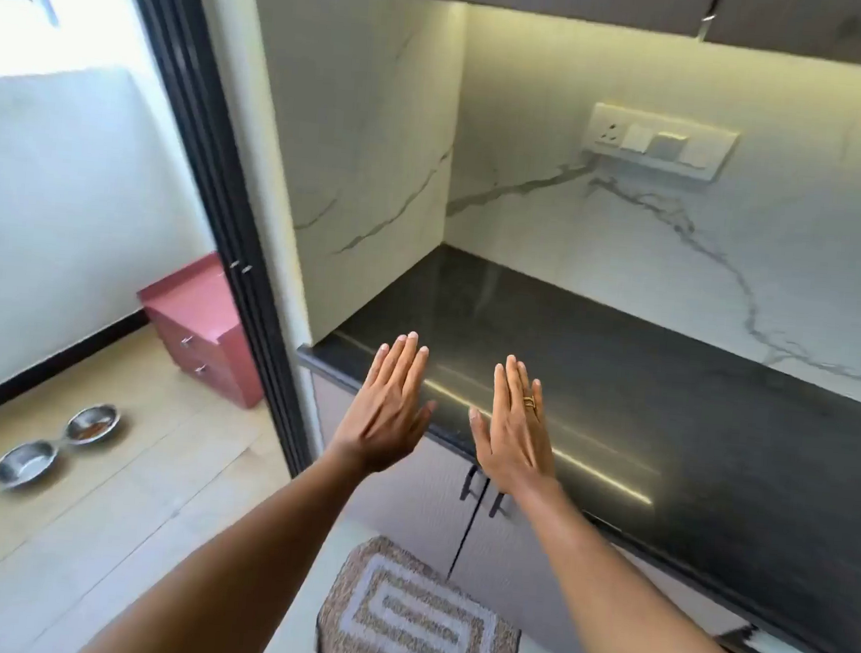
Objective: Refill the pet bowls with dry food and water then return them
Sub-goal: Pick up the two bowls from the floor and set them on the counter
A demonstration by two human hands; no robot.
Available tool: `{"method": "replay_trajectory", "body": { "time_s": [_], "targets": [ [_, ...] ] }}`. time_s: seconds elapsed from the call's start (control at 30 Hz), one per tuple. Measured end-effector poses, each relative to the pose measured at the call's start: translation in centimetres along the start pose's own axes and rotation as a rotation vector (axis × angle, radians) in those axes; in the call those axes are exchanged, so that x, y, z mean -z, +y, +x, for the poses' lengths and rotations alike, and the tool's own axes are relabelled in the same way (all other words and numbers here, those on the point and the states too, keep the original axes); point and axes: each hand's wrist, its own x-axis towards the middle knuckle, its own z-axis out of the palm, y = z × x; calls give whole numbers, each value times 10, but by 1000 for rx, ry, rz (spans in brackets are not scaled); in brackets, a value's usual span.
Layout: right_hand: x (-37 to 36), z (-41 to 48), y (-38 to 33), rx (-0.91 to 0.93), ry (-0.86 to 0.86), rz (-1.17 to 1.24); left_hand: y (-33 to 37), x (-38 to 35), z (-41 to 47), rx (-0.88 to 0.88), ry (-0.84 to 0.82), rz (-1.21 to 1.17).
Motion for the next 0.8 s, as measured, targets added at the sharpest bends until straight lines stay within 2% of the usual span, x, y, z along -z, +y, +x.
{"method": "replay_trajectory", "body": {
  "time_s": [0.13,0.5,0.8],
  "targets": [
    [-33,9,-49,95,-119,18,-45,-9,-50,130,-42,84],
    [-142,42,-231,342,-445,71,-217,-8,-190,424,-223,83],
    [-211,90,-374,508,-564,78,-341,18,-272,716,-251,106]
  ]
}}
